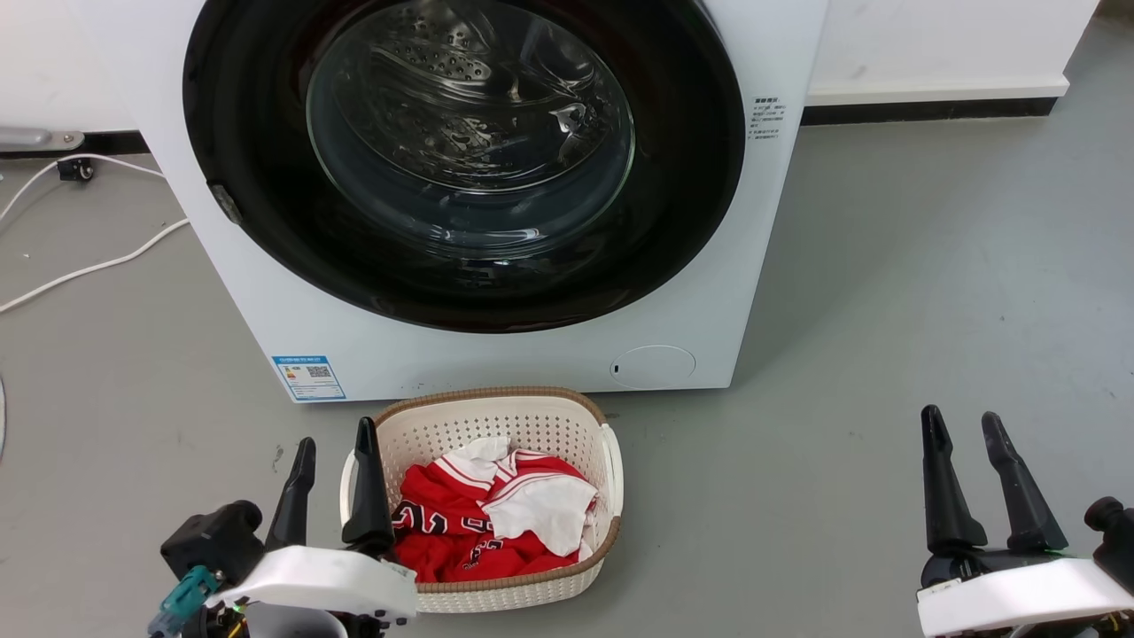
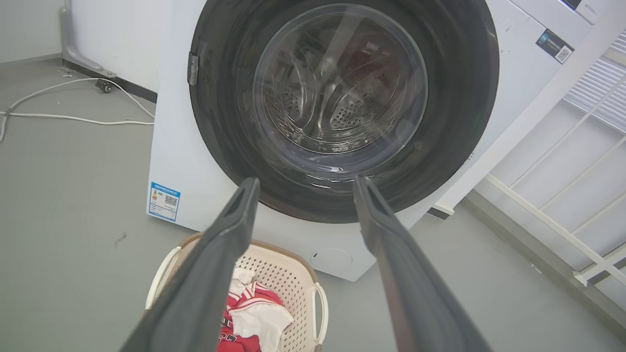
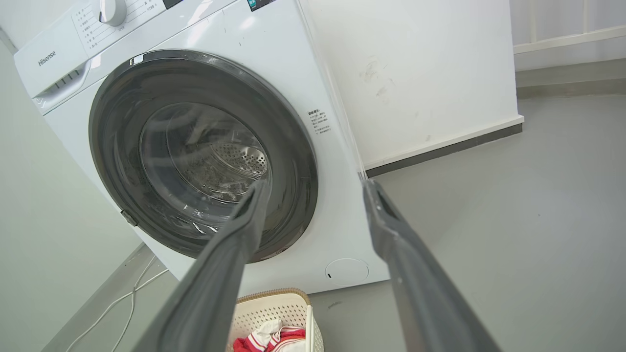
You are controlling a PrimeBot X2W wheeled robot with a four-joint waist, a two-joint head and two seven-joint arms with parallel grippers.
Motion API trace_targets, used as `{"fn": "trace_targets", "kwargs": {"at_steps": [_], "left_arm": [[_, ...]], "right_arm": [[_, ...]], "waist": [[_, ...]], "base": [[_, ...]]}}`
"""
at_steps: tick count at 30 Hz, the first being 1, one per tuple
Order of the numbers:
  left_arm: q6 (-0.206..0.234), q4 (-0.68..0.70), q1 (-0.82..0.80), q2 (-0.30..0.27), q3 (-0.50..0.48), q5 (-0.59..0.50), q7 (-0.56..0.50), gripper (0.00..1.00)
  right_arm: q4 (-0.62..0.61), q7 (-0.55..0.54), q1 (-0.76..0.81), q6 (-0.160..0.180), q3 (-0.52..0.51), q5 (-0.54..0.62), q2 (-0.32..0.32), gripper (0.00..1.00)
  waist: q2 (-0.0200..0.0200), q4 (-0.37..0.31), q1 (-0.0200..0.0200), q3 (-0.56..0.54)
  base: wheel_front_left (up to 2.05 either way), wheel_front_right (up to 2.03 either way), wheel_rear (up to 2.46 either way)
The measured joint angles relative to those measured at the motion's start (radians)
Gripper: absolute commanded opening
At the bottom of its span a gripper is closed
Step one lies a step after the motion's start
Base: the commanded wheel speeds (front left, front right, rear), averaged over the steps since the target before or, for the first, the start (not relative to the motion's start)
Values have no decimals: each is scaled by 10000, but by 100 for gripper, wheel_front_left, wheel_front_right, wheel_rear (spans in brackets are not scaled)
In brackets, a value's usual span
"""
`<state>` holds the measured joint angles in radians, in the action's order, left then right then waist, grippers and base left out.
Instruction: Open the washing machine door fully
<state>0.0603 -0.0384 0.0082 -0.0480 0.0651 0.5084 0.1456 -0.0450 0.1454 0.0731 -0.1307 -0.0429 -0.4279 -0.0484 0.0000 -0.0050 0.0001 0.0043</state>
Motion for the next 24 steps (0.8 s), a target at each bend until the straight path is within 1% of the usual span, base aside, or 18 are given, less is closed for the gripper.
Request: {"fn": "trace_targets", "kwargs": {"at_steps": [9, 24], "left_arm": [[115, 17, 93, -2, 155, -940, 230, 100], [198, 73, 242, -4, 326, -2268, 575, 100]], "right_arm": [[-138, 228, 157, 0, 59, 907, -2, 100], [-378, 568, 370, 0, 102, 1992, -2, 100]], "waist": [[0, -8, 0, -25], [0, -7, 0, -35]], "base": [[0, 0, 0], [0, 0, 0]]}}
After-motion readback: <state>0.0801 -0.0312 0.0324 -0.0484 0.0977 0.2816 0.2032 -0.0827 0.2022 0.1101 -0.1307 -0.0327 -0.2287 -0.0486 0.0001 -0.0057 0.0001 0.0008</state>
